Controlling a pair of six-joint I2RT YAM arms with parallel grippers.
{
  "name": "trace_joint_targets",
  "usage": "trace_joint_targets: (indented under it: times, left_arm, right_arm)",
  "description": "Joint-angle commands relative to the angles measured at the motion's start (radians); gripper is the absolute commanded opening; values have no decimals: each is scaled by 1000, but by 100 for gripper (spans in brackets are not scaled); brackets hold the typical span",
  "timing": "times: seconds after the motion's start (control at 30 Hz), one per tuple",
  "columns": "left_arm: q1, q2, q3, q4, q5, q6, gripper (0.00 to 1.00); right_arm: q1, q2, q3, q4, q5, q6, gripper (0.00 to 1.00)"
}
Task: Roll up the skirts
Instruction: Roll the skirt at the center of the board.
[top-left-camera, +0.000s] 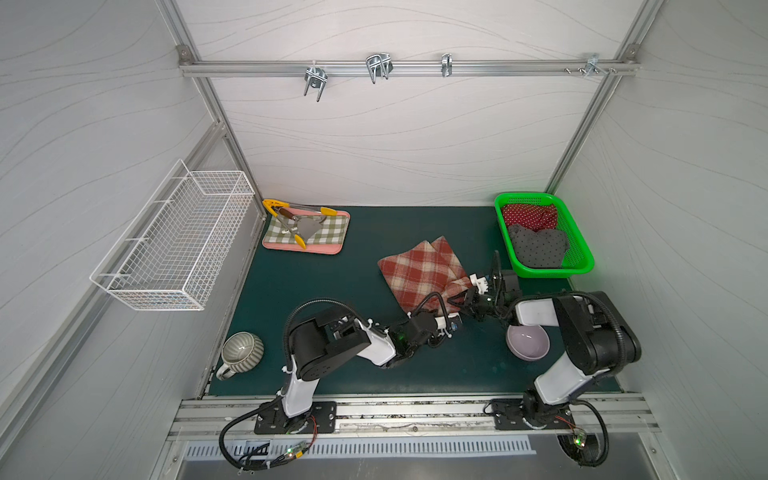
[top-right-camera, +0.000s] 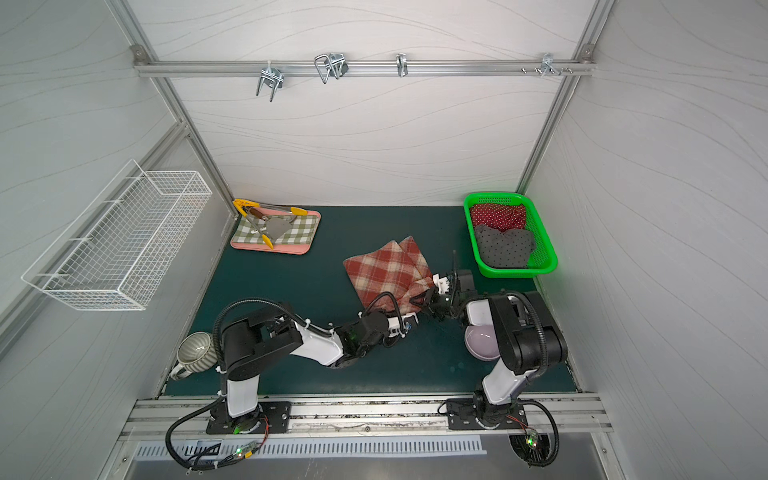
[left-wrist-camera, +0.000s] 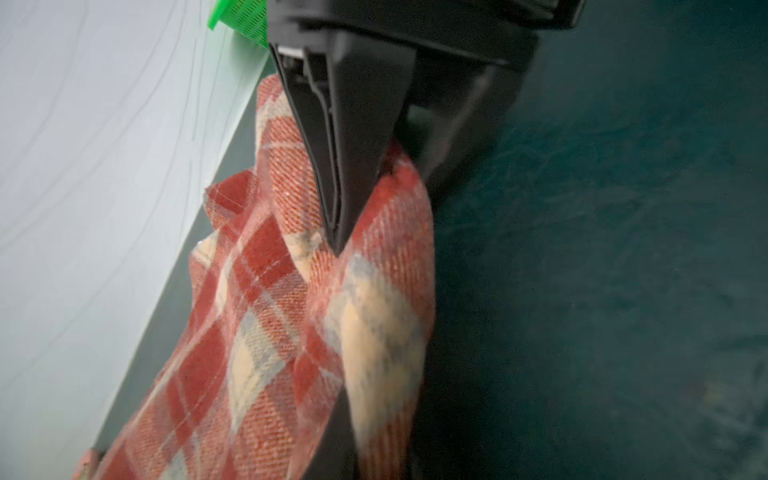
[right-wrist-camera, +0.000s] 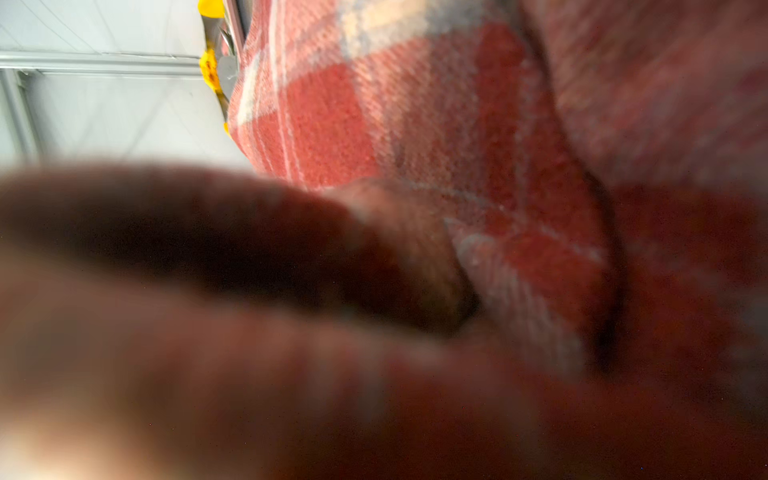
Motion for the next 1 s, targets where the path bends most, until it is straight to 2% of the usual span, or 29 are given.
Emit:
trace_joint_targets:
  times: [0.0, 0.1, 0.13, 0.17, 0.23, 0.37, 0.43, 0.57, 0.63, 0.77, 0.97]
  left_arm:
    - [80, -87, -24, -136, 229, -241, 0]
    - [142, -110, -32, -162, 390, -368, 0]
    - [157, -109, -29, -173, 427, -394, 0]
    - [180, -104, -17, -200, 488, -429, 0]
    - [229, -84, 9, -232, 600, -499, 0]
    - [344, -18, 68, -238, 875, -652, 1]
    - [393, 38, 119, -249, 1003, -737, 2]
    - [459, 157, 195, -226, 1170, -909, 3]
    - [469, 203, 198, -179, 1209, -973, 3]
    - [471, 277, 201, -142, 1244, -1028, 4]
    - [472, 357, 209, -103, 1280, -1059, 5]
  right_arm:
    - [-26, 23, -34, 257, -99, 117, 58]
    - [-17, -14, -61, 366, -111, 140, 82]
    - [-17, -44, -74, 373, -99, 133, 94]
    - [-17, -80, -85, 350, -82, 108, 99]
    - [-14, -187, -87, 221, -37, 24, 99]
    - [39, -402, -32, -151, 136, -207, 99]
    - [77, -427, 1, -239, 195, -252, 99]
    - [78, -310, 16, -195, 173, -176, 99]
    - [78, -241, 11, -133, 159, -125, 99]
    - [83, -131, 21, -32, 161, -47, 99]
    - [109, -45, 63, 26, 190, -24, 97]
